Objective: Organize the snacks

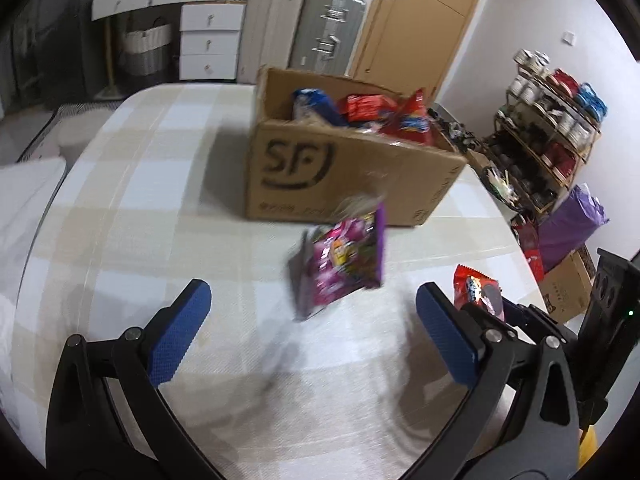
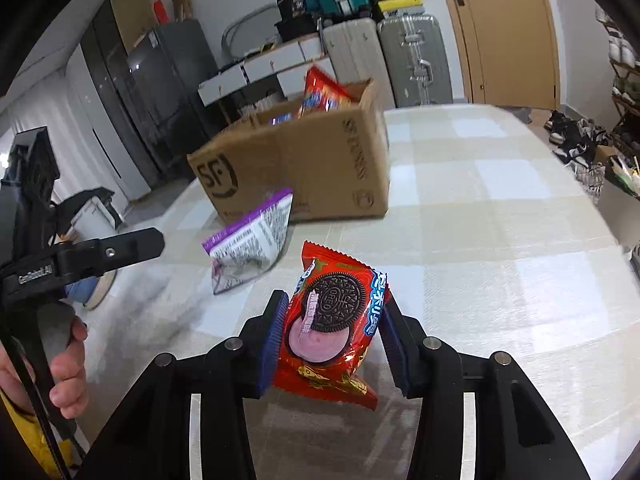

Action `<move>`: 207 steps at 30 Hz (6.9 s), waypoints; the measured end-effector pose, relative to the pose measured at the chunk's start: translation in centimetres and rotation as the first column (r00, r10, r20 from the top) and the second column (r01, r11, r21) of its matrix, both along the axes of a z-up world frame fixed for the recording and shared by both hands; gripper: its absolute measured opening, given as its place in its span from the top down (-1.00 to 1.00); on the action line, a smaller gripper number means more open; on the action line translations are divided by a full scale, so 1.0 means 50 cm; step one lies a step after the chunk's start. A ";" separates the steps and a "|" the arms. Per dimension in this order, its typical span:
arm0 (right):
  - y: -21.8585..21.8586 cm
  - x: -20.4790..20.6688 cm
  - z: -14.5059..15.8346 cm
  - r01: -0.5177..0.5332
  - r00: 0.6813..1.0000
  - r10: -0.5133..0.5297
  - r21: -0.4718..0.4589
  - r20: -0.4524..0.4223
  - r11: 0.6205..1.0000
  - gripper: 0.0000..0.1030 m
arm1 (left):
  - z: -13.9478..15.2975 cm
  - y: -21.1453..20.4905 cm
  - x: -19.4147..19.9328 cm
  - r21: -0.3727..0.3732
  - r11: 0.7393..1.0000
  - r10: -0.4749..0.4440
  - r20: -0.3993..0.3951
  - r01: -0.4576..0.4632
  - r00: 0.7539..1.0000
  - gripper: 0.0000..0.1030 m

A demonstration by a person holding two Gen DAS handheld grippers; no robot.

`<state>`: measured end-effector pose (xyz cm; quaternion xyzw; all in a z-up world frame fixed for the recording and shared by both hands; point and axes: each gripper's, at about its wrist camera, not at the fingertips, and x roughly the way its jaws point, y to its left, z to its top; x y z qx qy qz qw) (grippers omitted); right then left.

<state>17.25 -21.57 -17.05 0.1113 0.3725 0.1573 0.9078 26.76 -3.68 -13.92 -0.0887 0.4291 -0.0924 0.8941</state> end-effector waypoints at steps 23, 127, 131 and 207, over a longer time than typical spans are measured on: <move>-0.055 0.033 -0.013 -0.020 1.000 0.019 0.128 0.011 0.992 0.11 | -0.118 -0.087 0.171 0.018 0.995 -0.091 -0.153 0.094 0.984 -0.04; 0.114 0.443 0.314 -0.183 0.979 0.185 -0.030 0.089 0.983 0.11 | 0.200 0.012 0.222 -0.028 0.997 -0.068 0.043 0.070 0.997 0.06; 0.124 0.465 0.284 -0.179 0.981 0.182 -0.044 0.066 0.983 0.11 | 0.173 0.005 0.254 -0.032 0.996 -0.081 0.020 0.081 0.997 0.03; 0.084 0.164 0.462 -0.105 0.945 0.128 -0.091 0.301 0.990 -0.57 | 0.448 0.032 -0.109 0.136 0.986 0.059 0.262 -0.097 0.963 -0.63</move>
